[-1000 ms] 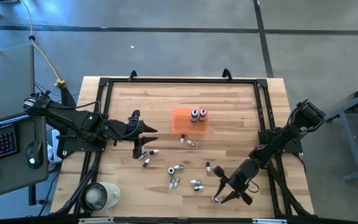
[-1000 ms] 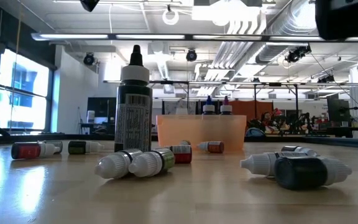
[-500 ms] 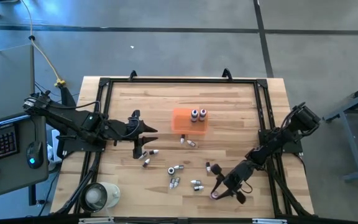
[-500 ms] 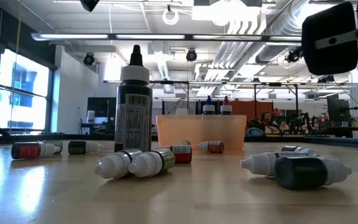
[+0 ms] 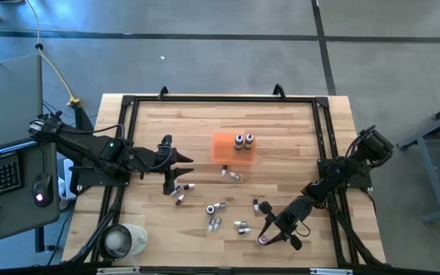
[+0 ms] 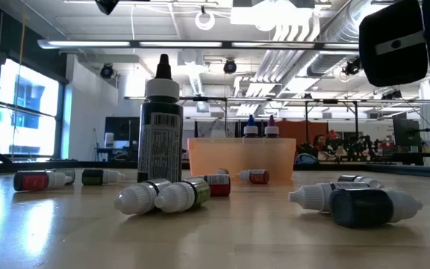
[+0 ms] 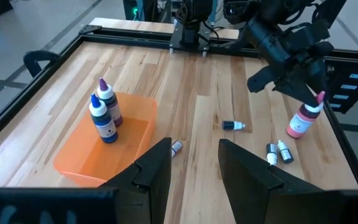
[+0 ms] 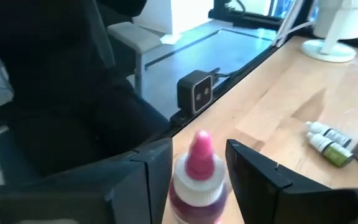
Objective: Pick & Place food coloring
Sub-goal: Put the large pink food coloring bottle into the orange bin
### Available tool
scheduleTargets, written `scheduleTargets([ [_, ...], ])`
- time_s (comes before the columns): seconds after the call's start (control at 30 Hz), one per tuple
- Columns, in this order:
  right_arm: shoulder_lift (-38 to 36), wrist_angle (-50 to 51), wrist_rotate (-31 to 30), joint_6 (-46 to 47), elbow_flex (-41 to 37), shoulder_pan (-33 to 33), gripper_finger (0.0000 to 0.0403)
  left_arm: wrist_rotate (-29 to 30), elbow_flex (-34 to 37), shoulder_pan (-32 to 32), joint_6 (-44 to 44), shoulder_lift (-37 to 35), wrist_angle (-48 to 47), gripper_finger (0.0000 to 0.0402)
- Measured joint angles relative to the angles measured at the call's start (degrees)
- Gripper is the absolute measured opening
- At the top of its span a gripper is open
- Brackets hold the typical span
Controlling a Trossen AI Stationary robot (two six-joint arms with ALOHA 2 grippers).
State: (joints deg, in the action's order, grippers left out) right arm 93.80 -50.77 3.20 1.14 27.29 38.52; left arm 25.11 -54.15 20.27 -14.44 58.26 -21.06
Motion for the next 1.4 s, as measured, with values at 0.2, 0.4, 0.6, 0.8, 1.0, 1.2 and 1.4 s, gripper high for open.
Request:
scheduleTargets([
  [0.2, 0.0, 0.2, 0.33, 0.38, 0.0, 0.0, 0.0148, -0.01, 0.0, 0.0, 0.0, 0.0, -0.02, 0.013],
  [0.4, 0.0, -0.96, -3.37, -1.4, 0.0, -0.02, 0.0148, -0.01, 0.0, 0.0, 0.0, 0.0, -0.02, 0.013],
  [0.6, 0.0, -0.52, -3.69, -1.39, 0.0, -0.54, 0.0119, -0.02, 0.0, 0.0, 0.0, 0.0, -0.03, 0.013],
  [0.8, 0.0, -0.74, -2.81, -1.64, 0.0, -2.0, 0.0059, -0.01, 0.0, 0.0, 0.0, 0.0, -0.02, 0.013],
  [1.0, 0.0, -9.83, -11.73, -6.31, -0.04, -6.24, 0.0035, 1.06, 0.0, 0.0, 0.02, 0.0, 0.6, 0.013],
  [1.2, -0.18, -27.93, -22.94, -15.37, -0.02, -13.16, 0.0037, 2.94, 0.0, -0.02, 0.51, 0.0, 0.46, 0.013],
  [1.4, -1.68, -28.12, -34.21, -22.24, 2.37, -25.31, 0.0046, 3.01, 0.0, -0.02, 0.66, 0.0, 0.43, 0.013],
])
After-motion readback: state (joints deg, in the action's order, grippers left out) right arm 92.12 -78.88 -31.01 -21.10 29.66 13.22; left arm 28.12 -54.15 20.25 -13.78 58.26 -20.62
